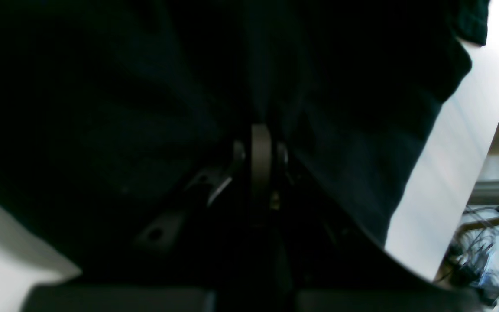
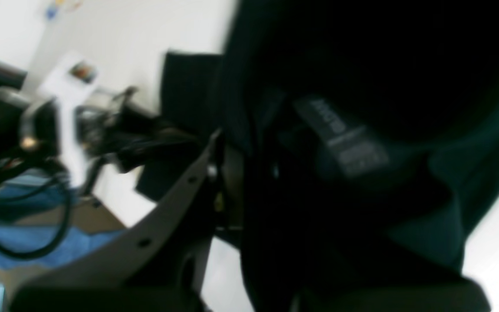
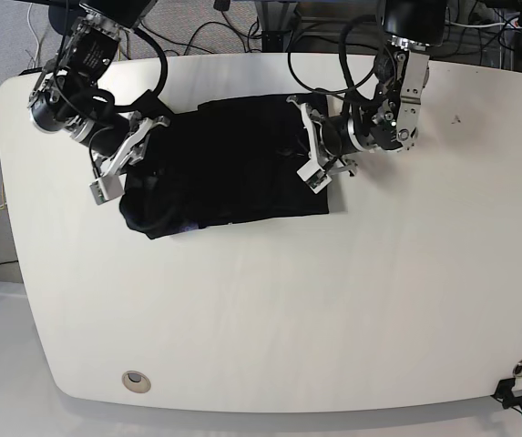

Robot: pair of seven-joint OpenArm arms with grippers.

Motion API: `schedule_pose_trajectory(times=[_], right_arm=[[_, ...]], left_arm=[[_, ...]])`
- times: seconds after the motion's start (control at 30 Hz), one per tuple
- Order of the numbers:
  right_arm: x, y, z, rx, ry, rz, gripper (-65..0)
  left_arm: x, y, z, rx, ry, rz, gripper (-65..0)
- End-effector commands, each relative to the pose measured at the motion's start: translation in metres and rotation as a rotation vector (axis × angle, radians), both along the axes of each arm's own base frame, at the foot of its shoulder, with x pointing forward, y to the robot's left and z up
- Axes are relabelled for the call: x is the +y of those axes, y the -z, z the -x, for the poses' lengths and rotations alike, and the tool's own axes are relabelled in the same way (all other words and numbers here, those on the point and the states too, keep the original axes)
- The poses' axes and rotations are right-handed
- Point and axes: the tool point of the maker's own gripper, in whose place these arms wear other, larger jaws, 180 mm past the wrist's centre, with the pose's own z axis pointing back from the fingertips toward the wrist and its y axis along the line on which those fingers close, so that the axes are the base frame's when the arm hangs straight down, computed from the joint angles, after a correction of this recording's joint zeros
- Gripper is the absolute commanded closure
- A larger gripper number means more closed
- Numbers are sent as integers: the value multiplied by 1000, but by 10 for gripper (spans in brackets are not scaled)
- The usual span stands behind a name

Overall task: Fold the T-shirt properly
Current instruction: 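Fold the side near the right gripper inward toward the left gripper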

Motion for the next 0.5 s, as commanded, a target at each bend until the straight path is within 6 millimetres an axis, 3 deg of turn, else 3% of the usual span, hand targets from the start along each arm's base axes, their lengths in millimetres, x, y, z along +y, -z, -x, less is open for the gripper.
schedule_pose_trajectory(times=[0.0,0.2,0.33,0.47], right_arm=[[40,-20,3,-73,-74,-63,0],[89,-20,12,-54,-152,-159,0],[103,-21,11,-54,-188,-156,0],[111,-14,12,-32,-211,-118,0]], left_arm=[[-6,3,-2,11,8,-23,0],[-23,-7,-8,-7,21,8,0],[-36,-10,0,-14,72,10,0],[-38,-30,-7,-83,74,21,0]])
